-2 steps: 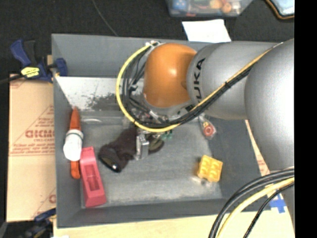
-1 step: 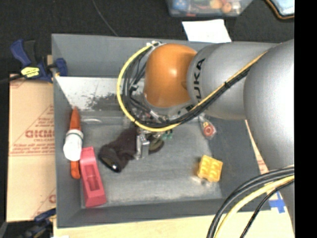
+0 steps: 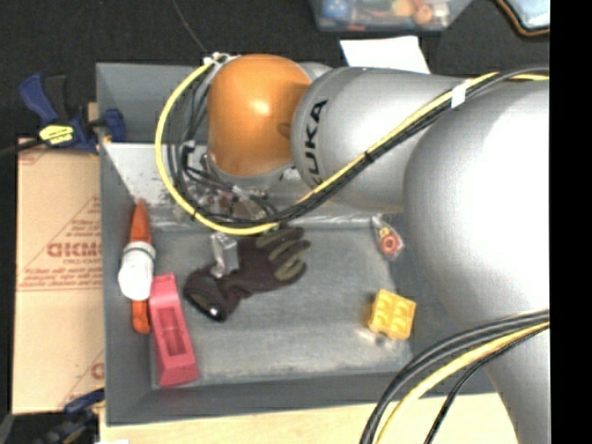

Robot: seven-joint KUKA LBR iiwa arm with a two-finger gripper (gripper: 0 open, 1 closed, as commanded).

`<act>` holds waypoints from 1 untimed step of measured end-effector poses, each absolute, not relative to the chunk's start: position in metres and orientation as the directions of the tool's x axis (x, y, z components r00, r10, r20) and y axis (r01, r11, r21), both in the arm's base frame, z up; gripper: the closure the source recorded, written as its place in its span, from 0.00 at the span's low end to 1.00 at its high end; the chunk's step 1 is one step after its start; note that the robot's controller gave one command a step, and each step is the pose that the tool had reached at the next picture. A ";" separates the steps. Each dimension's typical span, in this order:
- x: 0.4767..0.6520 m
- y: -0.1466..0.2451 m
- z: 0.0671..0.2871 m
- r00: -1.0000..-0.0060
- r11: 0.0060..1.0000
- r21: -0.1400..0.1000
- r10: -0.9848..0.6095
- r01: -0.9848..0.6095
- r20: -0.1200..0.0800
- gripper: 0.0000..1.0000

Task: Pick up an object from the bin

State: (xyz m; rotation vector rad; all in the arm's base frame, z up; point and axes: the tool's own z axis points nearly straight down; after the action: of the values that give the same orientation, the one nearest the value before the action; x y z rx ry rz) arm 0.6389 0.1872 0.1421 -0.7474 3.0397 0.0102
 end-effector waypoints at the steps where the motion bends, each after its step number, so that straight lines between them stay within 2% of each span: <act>1: 0.615 0.122 0.117 -0.952 0.952 0.000 -0.305 -0.305 -0.008 0.00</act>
Offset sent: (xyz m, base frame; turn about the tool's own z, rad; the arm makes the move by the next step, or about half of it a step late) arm -0.0295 -0.0440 -0.0450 -0.2854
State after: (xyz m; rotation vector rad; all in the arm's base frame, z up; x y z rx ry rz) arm 0.6147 0.1215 0.1167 -0.4831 3.0967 0.0018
